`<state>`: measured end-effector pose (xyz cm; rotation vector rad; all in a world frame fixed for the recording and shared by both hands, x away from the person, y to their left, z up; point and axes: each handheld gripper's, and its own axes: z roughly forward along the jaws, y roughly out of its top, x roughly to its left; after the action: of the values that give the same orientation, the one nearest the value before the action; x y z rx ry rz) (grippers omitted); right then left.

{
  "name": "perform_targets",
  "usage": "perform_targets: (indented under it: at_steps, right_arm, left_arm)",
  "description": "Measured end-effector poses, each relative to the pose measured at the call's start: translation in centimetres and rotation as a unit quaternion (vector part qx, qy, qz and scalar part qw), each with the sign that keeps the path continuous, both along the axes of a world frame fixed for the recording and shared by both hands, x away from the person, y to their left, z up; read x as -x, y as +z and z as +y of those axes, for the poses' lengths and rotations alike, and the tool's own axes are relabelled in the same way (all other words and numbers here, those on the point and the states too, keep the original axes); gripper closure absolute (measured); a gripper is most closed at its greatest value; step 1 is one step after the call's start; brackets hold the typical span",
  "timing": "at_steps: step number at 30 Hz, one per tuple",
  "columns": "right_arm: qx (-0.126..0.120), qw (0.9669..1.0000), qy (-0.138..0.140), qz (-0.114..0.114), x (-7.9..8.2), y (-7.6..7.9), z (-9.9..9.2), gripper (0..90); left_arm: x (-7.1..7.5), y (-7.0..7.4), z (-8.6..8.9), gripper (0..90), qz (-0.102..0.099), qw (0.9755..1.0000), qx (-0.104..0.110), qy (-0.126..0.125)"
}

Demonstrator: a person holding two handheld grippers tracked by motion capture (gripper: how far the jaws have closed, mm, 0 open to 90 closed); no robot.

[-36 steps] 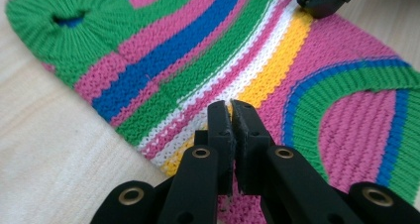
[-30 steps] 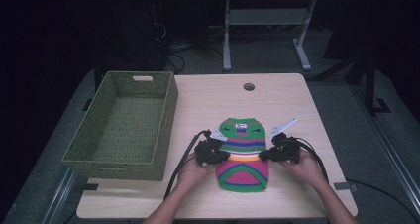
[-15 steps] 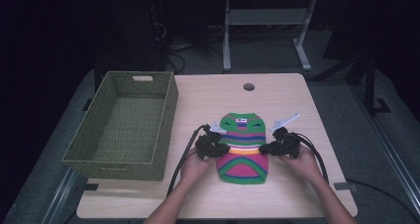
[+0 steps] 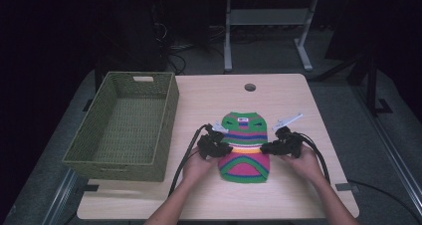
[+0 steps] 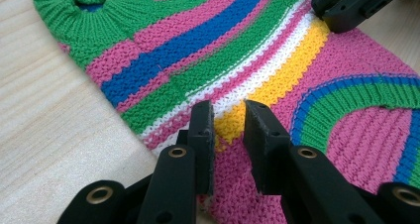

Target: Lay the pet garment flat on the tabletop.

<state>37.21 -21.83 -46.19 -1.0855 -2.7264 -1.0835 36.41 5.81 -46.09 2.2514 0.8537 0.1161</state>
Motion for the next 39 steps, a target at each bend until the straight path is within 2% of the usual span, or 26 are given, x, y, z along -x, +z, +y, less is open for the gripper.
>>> perform_targets:
  at_steps: [6, 13, 15, 18, 26, 32, 34, 38, 39]
  right_arm:
    - [-0.005, 1.0000, 0.001, 0.001, -0.1, -0.1, -0.1, 74.8]
    - [0.001, 1.0000, 0.004, 0.001, 0.0, 0.1, 0.1, 69.8]
    - [0.003, 1.0000, 0.003, 0.000, 0.2, 0.3, 0.1, 64.5]
    - [0.001, 1.0000, 0.004, -0.007, 0.3, 0.4, 0.1, 62.1]
    - [-0.013, 0.9998, -0.008, -0.008, 0.3, 0.8, -0.5, 57.4]
    - [-0.016, 0.9998, -0.012, -0.007, 0.3, 0.9, -0.9, 50.6]
    - [-0.018, 0.9997, -0.014, -0.009, 0.4, 1.1, -0.9, 47.9]
    - [-0.022, 0.9996, -0.015, -0.013, 0.7, 1.4, -1.1, 42.1]
    - [-0.022, 0.9996, -0.015, -0.012, 0.7, 1.4, -1.2, 41.5]
  left_arm:
    - [0.0, 0.0, 0.0, 71.8, 0.003, 1.0000, 0.003, 0.001]
    - [0.0, 0.0, 0.0, 68.4, 0.004, 1.0000, 0.006, 0.003]
    - [0.1, 0.2, 0.1, 66.3, -0.003, 1.0000, 0.006, 0.005]
    - [0.1, 0.5, 0.3, 66.5, -0.012, 0.9999, 0.008, 0.003]
    - [0.2, 0.8, 0.6, 63.4, -0.021, 0.9995, 0.022, 0.006]
    - [0.5, 1.2, 1.2, 59.3, -0.021, 0.9991, 0.038, -0.001]
    - [0.7, 1.4, 1.5, 55.1, -0.025, 0.9989, 0.039, 0.004]
    - [1.1, 1.6, 2.1, 50.0, -0.028, 0.9977, 0.060, 0.018]
    - [1.2, 1.6, 2.2, 49.2, -0.030, 0.9976, 0.059, 0.020]
